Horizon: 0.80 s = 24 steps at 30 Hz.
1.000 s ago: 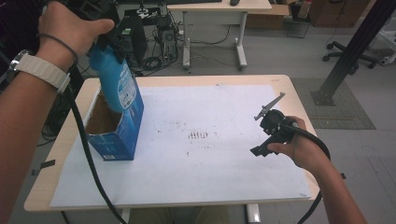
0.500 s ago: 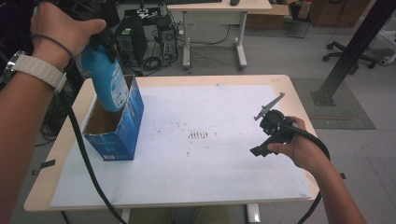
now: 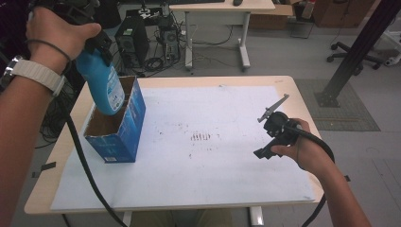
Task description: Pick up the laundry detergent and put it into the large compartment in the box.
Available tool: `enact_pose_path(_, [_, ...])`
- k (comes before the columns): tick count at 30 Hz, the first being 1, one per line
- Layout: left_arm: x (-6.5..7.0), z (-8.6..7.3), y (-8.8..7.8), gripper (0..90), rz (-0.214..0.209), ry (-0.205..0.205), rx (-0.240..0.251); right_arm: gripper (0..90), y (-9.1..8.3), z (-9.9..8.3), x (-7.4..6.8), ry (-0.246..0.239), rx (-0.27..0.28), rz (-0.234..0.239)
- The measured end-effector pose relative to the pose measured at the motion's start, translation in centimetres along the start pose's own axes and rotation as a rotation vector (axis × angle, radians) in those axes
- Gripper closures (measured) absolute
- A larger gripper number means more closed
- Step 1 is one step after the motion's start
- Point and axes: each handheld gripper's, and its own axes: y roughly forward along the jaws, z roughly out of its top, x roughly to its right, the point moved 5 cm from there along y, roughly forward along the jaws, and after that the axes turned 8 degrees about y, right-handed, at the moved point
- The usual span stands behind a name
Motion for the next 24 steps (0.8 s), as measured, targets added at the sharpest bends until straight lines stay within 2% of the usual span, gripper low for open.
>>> enact_pose_path(7, [-0.9,-0.3,1.0,37.3,0.027,-0.020,-0.018,10.5,0.0,-0.1,0.1,0.005,0.000,0.001])
enact_pose_path(14, [-1.7,-0.6,2.3,37.3,0.031,-0.030,-0.042,10.5,0.2,-0.2,0.2,0.005,-0.003,0.000])
enact_pose_path(24, [-2.2,-1.0,3.9,37.3,0.025,-0.045,-0.052,10.6,0.2,0.0,0.2,0.002,-0.005,0.000])
